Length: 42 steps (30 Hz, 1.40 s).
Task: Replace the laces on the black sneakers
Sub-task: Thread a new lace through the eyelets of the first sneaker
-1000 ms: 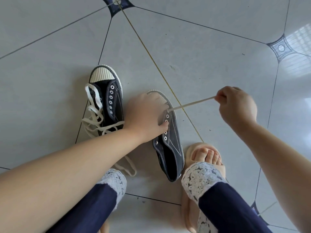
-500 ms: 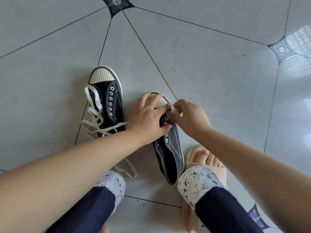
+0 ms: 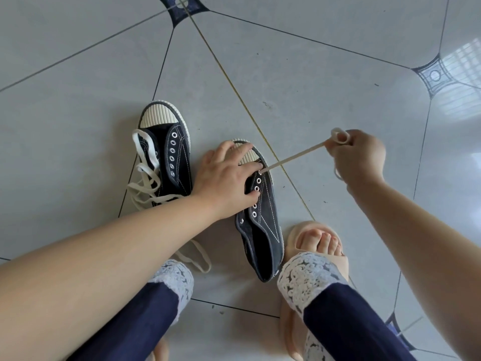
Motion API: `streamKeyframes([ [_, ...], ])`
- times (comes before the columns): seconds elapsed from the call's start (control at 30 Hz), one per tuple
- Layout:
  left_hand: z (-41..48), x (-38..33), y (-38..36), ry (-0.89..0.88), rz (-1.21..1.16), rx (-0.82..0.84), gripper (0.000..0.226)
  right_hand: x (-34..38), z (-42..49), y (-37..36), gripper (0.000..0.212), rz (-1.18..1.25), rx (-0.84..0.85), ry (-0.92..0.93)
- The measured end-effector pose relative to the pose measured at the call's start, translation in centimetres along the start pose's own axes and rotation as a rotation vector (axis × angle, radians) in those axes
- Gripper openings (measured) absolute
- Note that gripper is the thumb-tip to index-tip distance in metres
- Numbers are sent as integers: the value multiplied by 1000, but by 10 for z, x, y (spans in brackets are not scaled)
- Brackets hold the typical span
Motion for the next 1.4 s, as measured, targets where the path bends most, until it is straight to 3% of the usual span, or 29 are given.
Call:
streamKeyframes([
  [0.07, 1, 0, 0, 6, -7, 1, 53, -3, -4, -4, 30, 25, 11, -8],
  [0.17, -2, 1, -1, 11, -38, -6, 53, -4, -24, -36, 11, -10, 257, 40],
  [0.23, -2, 0, -2, 17, -50, -12, 54, -2, -42, -62, 13, -74, 451, 96],
  [0.3, -1, -1, -1, 25, -59, -19, 54, -3, -54, -79, 24, -58, 530, 79],
  [0.4, -1, -2, -1, 23, -70, -30, 51, -4, -57, -89, 25, -53, 480, 51],
  [0.5, -1, -2, -1, 32, -74, -26, 48, -1, -55, -89, 17, -213, 465, 126],
  [0.63, 0, -1, 1, -17, 21, -9, 49, 6, -54, -84, 18, -237, 434, 207],
  [0.9, 1, -1, 1, -25, 40, 28, 54, 1, -10, 0, 15, -213, 50, 165],
  [1.03, -1, 1, 1, -21, 3, 18, 56, -6, -5, -7, 18, -291, 219, 73],
  [1.07, -1, 3, 2, -21, -19, 18, 57, -6, -7, -11, 25, -347, 303, 41],
  [1.13, -1, 3, 1, -31, -27, 19, 59, -5, -12, -18, 59, -505, 424, 57],
  [1.2, 0, 2, 2, -24, -15, 16, 59, 4, -20, -23, 73, -590, 382, 179],
  [1.33, 1, 0, 2, -14, -19, 0, 57, 17, -50, -56, 29, -558, 456, 352],
  [1.4, 0, 1, 2, -11, -23, -9, 57, 18, -62, -73, 26, -582, 500, 377],
])
Point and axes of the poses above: each hand's wrist, its own z-axis towards the middle knuckle, its own y-axis out of the back of the hand, x = y × z, the point moved 5 cm from there along z, towards the middle knuckle, and after that the axes turned 11 degrees about z, right-handed, at the moved point
